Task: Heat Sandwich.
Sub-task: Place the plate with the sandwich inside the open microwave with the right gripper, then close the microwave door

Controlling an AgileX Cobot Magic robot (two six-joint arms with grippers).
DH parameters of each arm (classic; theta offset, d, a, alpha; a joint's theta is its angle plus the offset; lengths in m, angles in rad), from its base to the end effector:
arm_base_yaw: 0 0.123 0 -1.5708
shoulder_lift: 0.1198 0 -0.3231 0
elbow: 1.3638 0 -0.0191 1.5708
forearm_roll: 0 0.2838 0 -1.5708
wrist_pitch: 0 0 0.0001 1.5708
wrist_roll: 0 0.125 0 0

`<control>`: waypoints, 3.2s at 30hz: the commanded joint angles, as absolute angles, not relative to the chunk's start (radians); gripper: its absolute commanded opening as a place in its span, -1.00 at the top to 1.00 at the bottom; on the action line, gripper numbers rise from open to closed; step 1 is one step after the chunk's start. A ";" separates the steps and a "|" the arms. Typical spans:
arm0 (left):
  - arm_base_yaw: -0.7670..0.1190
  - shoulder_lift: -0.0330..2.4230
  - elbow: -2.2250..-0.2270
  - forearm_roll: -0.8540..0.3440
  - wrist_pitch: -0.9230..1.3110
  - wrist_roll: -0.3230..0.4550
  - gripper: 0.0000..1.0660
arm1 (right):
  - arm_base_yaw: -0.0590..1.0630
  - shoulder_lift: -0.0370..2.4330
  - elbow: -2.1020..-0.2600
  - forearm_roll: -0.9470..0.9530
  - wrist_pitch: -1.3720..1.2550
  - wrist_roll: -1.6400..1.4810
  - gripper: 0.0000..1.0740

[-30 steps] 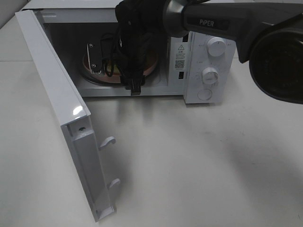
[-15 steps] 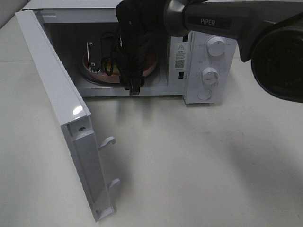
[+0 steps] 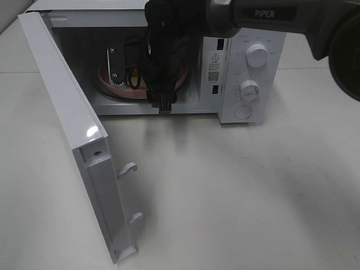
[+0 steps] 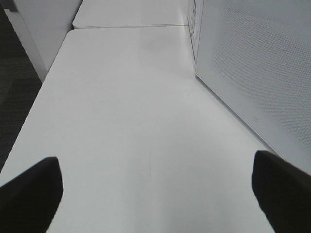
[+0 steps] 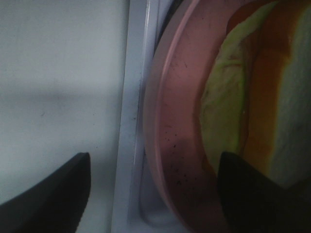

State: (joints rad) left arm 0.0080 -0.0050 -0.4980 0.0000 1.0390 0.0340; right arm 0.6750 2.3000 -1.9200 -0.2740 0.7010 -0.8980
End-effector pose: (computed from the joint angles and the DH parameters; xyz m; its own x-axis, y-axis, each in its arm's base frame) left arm 0.0168 0.0001 0.2795 -0.4339 0.0305 -0.9004 0.0068 0.9995 0.0306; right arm 0.4733 0.3508 0.1709 0.1949 -0.9734 -0.1203 -0.8185 -0.0939 -0.5667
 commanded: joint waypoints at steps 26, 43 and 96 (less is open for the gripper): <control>0.008 -0.004 -0.495 -0.006 1.035 0.036 -0.98 | 0.677 1.922 -1.392 -0.283 0.483 -0.888 -0.34; 0.008 -0.004 -0.495 -0.006 1.035 0.036 -0.98 | 0.677 1.646 -1.098 -0.281 0.452 -0.776 -0.34; 0.008 -0.004 -0.495 -0.006 1.035 0.036 -0.98 | 0.736 0.766 -0.757 -0.274 1.194 0.195 -0.42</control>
State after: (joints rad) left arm 0.0080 -0.0050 -0.4980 0.0000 1.0390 0.0340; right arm 0.7320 0.7950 -0.7600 -0.2720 1.1650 0.1850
